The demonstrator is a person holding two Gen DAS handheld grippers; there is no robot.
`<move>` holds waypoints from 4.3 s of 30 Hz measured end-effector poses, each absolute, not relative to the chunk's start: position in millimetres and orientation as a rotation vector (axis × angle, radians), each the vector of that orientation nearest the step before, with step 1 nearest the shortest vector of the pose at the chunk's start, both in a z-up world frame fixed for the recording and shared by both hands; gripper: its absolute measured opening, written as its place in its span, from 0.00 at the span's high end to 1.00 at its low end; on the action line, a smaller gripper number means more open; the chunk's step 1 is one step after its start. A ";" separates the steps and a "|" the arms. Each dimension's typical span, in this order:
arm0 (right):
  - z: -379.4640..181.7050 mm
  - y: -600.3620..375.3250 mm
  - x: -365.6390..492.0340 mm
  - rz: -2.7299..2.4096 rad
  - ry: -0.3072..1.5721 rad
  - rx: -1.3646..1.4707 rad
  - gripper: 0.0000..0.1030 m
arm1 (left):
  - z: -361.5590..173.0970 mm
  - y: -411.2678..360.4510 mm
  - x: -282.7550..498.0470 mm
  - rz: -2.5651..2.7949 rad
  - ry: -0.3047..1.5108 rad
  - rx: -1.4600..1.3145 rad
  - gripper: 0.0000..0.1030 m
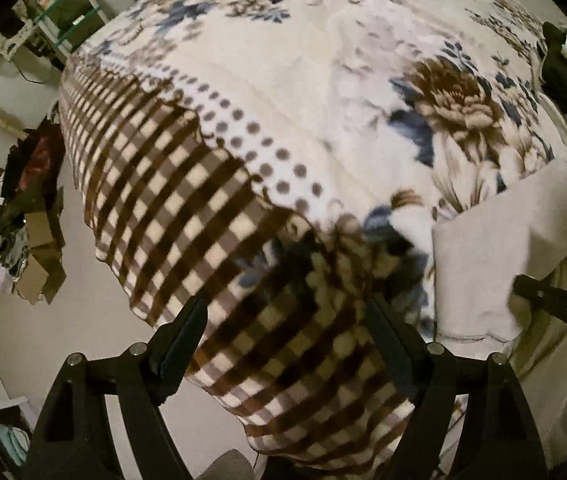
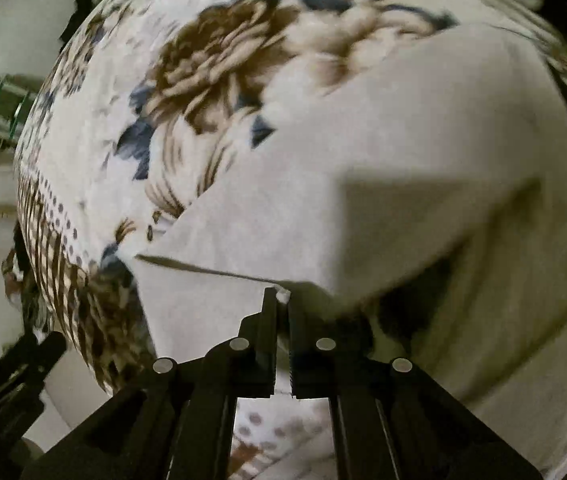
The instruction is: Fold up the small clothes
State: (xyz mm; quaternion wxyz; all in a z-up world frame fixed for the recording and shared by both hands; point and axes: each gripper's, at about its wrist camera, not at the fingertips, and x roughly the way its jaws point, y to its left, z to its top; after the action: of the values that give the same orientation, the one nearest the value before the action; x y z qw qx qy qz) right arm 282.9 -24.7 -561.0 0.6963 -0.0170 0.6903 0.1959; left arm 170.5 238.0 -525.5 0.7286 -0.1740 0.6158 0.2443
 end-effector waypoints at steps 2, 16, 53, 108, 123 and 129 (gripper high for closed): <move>-551.2 10.3 294.4 0.391 1.538 0.009 0.96 | -525.4 236.9 169.8 0.521 1.364 -0.388 0.22; -508.1 -240.1 163.9 -0.267 1.686 0.330 0.96 | -525.2 144.6 216.8 0.212 1.403 -0.288 0.22; -600.7 -339.8 78.4 -0.173 1.685 0.912 0.97 | -601.6 47.2 147.8 -0.225 1.695 -0.277 0.98; -551.9 -302.7 304.6 -0.032 1.506 0.210 0.99 | -576.4 17.6 319.5 -0.233 1.448 -0.132 0.37; -545.2 -348.8 308.2 -0.153 1.443 0.485 0.91 | -591.5 27.7 331.0 -0.205 1.464 -0.266 0.38; -565.4 -365.0 294.7 -0.055 1.443 0.724 0.43 | -584.5 31.7 332.4 -0.217 1.397 -0.280 0.94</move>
State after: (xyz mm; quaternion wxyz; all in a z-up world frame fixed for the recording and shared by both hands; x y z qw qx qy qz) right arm 294.7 -365.0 -565.4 0.6912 0.3239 0.6455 -0.0248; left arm 332.4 31.7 -584.5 0.7513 -0.1283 0.6398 -0.0991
